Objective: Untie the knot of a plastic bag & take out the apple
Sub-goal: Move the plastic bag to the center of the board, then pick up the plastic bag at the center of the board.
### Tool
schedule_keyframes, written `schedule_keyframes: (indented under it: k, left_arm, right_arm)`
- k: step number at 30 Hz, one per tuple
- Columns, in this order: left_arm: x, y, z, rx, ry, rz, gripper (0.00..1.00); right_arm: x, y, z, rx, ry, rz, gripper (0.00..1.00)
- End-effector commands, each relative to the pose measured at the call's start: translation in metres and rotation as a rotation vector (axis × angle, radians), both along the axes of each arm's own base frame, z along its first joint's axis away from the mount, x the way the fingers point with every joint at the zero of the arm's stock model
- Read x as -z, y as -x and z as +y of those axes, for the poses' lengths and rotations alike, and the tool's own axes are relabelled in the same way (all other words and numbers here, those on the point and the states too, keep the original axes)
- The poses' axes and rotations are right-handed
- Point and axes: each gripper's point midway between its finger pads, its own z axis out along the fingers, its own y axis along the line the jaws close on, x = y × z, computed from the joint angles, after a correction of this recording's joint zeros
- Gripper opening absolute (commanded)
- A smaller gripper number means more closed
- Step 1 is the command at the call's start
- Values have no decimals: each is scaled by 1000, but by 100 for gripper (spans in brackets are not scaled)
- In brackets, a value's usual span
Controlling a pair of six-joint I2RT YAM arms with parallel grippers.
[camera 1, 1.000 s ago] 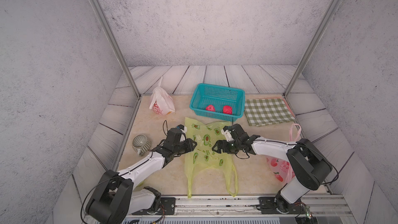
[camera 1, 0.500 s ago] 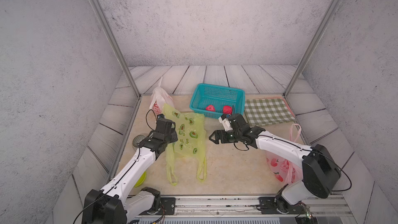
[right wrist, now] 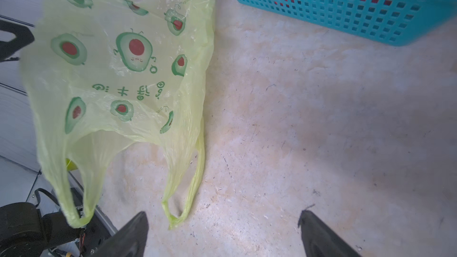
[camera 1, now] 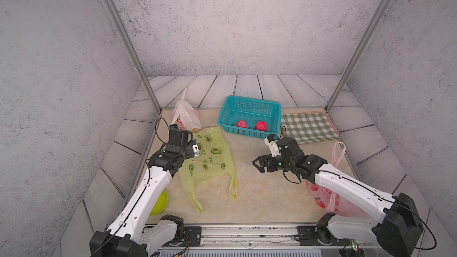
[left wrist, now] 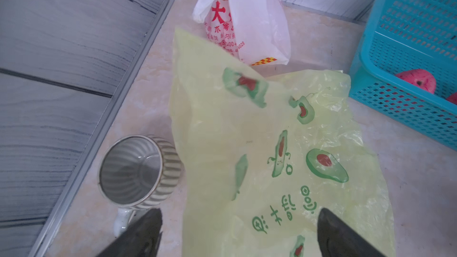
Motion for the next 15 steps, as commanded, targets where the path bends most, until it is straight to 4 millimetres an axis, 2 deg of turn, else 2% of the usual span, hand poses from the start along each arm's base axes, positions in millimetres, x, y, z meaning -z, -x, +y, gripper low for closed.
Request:
schedule_keyframes:
  k: [1, 4, 7, 11, 15]
  left_arm:
    - [-29, -11, -14, 125, -18, 4, 99]
    - [-55, -36, -32, 215, -2, -37, 99]
    - [-55, -77, -39, 239, -1, -12, 99]
    - [-30, -143, -29, 179, 24, 31, 100]
    - [-3, -195, 1, 66, 18, 57, 98]
  right_arm:
    - [1, 4, -9, 1, 33, -14, 96]
    - [2, 4, -9, 1, 35, -20, 96]
    - [6, 4, -8, -3, 36, -13, 96]
    - [12, 3, -6, -11, 41, -4, 96]
    - [22, 3, -4, -23, 50, 10, 96]
